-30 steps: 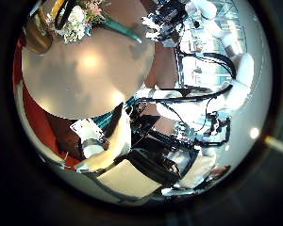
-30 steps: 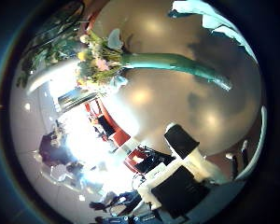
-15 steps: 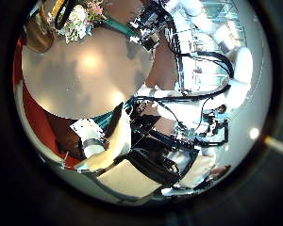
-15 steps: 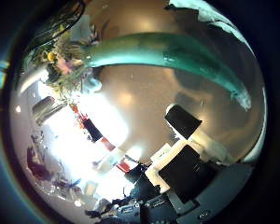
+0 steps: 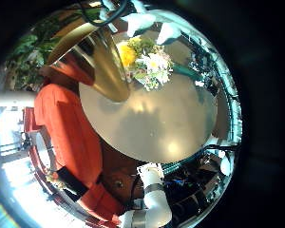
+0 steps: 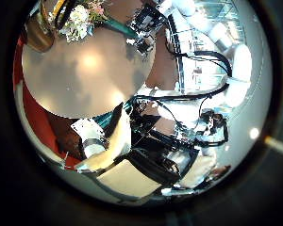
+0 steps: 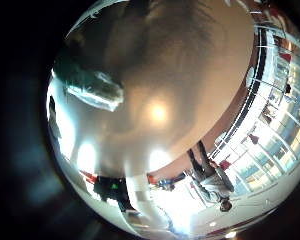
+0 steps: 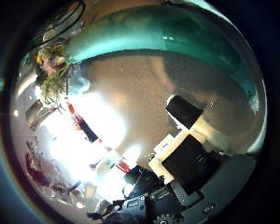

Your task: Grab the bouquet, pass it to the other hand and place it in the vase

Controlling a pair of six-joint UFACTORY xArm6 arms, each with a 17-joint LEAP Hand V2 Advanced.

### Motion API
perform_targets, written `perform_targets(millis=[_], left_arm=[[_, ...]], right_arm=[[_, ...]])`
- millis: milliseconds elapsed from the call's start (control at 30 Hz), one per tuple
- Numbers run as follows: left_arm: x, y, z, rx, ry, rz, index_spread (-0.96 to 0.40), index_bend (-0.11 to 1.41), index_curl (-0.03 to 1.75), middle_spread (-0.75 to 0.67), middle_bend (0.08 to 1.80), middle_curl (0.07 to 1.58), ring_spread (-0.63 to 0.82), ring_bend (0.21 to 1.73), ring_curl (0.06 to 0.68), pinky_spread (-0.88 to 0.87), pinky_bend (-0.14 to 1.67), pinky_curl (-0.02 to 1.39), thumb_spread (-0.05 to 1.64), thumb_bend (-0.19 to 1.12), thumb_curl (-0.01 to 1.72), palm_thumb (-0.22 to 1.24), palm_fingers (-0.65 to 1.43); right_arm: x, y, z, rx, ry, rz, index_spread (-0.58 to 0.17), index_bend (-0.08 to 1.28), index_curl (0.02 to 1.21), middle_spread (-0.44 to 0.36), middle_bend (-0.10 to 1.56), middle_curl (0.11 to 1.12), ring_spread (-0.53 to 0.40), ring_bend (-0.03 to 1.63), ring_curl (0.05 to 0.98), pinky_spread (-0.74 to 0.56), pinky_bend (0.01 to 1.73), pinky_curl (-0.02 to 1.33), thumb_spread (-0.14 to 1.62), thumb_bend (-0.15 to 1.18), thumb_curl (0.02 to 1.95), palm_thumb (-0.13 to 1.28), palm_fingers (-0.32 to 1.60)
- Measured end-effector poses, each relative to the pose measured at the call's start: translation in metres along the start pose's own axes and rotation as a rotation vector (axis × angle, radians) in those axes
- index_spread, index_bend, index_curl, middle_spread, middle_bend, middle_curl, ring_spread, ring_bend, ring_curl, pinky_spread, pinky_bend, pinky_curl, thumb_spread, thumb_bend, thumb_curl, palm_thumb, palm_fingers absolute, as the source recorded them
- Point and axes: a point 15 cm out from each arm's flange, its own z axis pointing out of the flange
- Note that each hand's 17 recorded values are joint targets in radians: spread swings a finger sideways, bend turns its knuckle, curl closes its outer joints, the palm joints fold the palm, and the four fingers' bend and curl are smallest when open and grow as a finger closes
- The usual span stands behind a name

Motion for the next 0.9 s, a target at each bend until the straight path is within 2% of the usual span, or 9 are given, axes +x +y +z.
perform_targets(millis=[167,233,267,333,400,500,600,733,900], left_arm=[[-0.001,-0.001,-0.001,0.002,0.0,-0.001,0.01,0.18,0.35,0.41,0.19,0.32,0.58,0.45,0.207,0.55,0.19,0.3,1.12,-0.02,0.33,0.39,0.09],[-0.001,-0.002,-0.002,0.003,-0.001,-0.003,0.01,0.18,0.35,0.41,0.19,0.32,0.58,0.45,0.207,0.55,0.19,0.3,1.12,-0.02,0.33,0.39,0.09],[-0.001,-0.001,-0.002,0.003,-0.002,-0.003,0.01,0.18,0.35,0.41,0.19,0.32,0.58,0.45,0.207,0.55,0.19,0.3,1.12,-0.02,0.33,0.39,0.09],[-0.001,-0.001,-0.003,0.005,-0.003,-0.004,0.01,0.18,0.35,0.41,0.19,0.32,0.58,0.45,0.207,0.55,0.19,0.3,1.12,-0.02,0.33,0.39,0.09],[0.0,0.0,-0.003,0.004,-0.003,-0.004,0.01,0.18,0.35,0.41,0.19,0.32,0.58,0.45,0.207,0.55,0.19,0.3,1.12,-0.02,0.33,0.39,0.09],[0.0,0.001,-0.005,0.006,-0.004,-0.002,0.01,0.18,0.35,0.41,0.19,0.32,0.58,0.45,0.207,0.55,0.19,0.3,1.12,-0.02,0.33,0.39,0.09],[0.001,0.003,-0.007,0.008,-0.004,0.001,0.01,0.18,0.35,0.41,0.19,0.32,0.58,0.45,0.207,0.55,0.19,0.3,1.12,-0.02,0.33,0.39,0.09],[0.002,0.004,-0.008,0.01,-0.005,0.003,0.01,0.18,0.35,0.41,0.19,0.32,0.58,0.45,0.207,0.55,0.19,0.3,1.12,-0.02,0.33,0.39,0.09],[0.002,0.003,-0.007,0.012,-0.002,0.005,0.01,0.18,0.35,0.41,0.19,0.32,0.58,0.45,0.207,0.55,0.19,0.3,1.12,-0.02,0.33,0.39,0.09]], right_arm=[[0.004,-0.001,0.007,-0.024,0.021,-0.003,-0.291,0.34,0.49,-0.165,0.61,0.51,-0.223,0.82,0.384,0.05,0.39,0.25,1.01,-0.02,0.49,0.78,0.56],[0.004,-0.001,0.005,-0.016,0.018,-0.004,-0.328,0.4,0.5,-0.235,0.67,0.53,-0.263,0.85,0.383,-0.02,0.4,0.22,1.01,-0.02,0.5,0.8,0.78],[0.004,-0.001,0.004,-0.016,0.018,-0.004,-0.355,0.45,0.52,-0.253,0.73,0.55,-0.284,0.89,0.392,-0.08,0.43,0.22,1.0,-0.02,0.5,0.81,1.0],[0.003,0.0,-0.001,-0.004,0.019,-0.005,-0.375,0.55,0.58,-0.252,0.8,0.59,-0.295,0.95,0.431,-0.21,0.55,0.26,1.0,-0.01,0.51,0.83,1.24],[0.002,0.002,-0.012,0.021,0.021,-0.006,-0.385,0.65,0.66,-0.261,0.87,0.65,-0.289,1.06,0.489,-0.28,0.76,0.34,0.98,0.0,0.52,0.88,1.33],[0.002,0.003,-0.017,0.032,0.022,-0.007,-0.389,0.77,0.76,-0.271,0.96,0.73,-0.281,1.18,0.552,-0.29,1.04,0.46,0.97,0.02,0.55,0.97,1.3],[0.002,0.003,-0.017,0.032,0.022,-0.007,-0.38,0.89,0.83,-0.266,1.08,0.8,-0.268,1.26,0.604,-0.27,1.21,0.54,0.97,0.09,0.62,1.1,1.24],[0.002,0.003,-0.017,0.032,0.022,-0.007,-0.358,1.0,0.9,-0.252,1.18,0.86,-0.255,1.34,0.657,-0.24,1.33,0.63,0.95,0.14,0.69,1.19,1.15],[0.002,0.003,-0.017,0.032,0.022,-0.007,-0.332,1.07,0.95,-0.23,1.25,0.9,-0.238,1.4,0.7,-0.21,1.37,0.7,0.91,0.15,0.77,1.21,1.1]])
